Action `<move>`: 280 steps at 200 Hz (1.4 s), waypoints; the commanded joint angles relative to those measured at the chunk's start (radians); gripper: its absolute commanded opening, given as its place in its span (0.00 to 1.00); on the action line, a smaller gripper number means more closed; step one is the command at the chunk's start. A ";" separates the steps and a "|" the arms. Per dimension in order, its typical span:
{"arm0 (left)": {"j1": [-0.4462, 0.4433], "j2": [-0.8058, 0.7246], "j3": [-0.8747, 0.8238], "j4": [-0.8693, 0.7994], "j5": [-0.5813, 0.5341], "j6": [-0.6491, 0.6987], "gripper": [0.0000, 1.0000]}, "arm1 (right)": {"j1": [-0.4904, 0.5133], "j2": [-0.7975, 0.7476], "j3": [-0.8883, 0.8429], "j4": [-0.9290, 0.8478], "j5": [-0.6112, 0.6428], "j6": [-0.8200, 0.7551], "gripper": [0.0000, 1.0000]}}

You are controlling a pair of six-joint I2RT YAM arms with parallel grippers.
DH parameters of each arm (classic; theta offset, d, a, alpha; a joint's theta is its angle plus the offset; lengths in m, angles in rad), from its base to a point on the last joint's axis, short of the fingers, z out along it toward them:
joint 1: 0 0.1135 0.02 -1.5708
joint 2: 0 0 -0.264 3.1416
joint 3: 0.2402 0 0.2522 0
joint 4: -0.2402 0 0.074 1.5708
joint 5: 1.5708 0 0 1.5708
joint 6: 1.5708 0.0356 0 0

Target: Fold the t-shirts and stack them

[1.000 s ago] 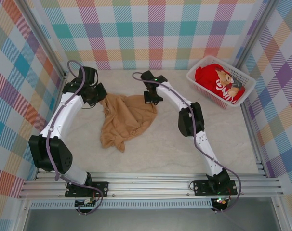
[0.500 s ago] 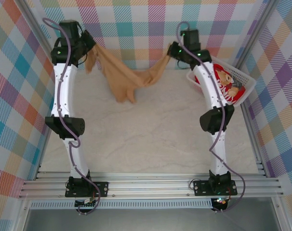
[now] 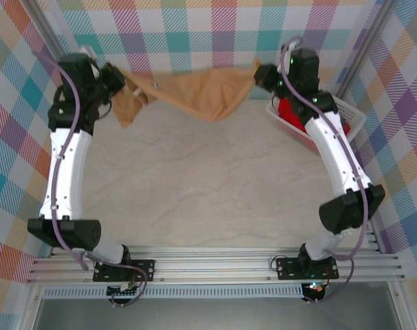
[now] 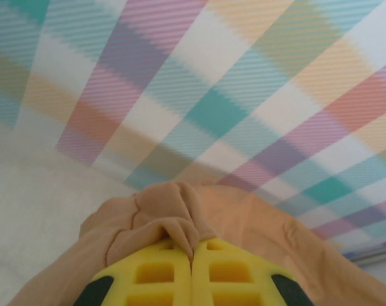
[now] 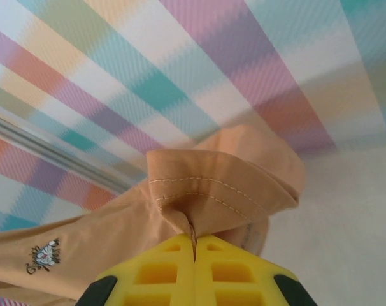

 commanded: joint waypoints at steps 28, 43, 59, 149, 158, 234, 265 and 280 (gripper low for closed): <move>-0.238 -0.243 -0.820 0.055 -0.012 -0.076 0.00 | 0.052 -0.214 -0.737 -0.066 0.089 0.183 0.00; -0.292 -0.294 -0.969 0.062 -0.004 -0.116 0.07 | 0.044 -0.226 -0.876 -0.115 0.126 0.210 0.00; -0.307 -0.331 -1.012 -0.023 -0.019 -0.130 0.42 | 0.027 -0.203 -0.944 -0.170 0.143 0.219 0.18; 0.162 -0.026 -0.707 -0.225 -0.030 -0.271 0.71 | 0.066 -0.079 -0.612 -0.190 0.213 -0.024 0.51; 0.184 0.046 -0.679 -0.218 -0.005 -0.271 0.69 | 0.069 -0.055 -0.578 -0.167 0.172 -0.045 0.50; 0.187 0.348 -0.456 -0.187 0.020 -0.372 0.48 | 0.093 0.126 -0.429 -0.152 0.025 -0.093 0.50; 0.185 0.358 -0.529 -0.247 -0.022 -0.479 0.62 | 0.093 0.207 -0.376 -0.160 0.023 -0.089 0.51; 0.185 0.346 -0.567 -0.206 -0.010 -0.512 0.63 | 0.090 0.260 -0.322 -0.163 0.036 -0.097 0.51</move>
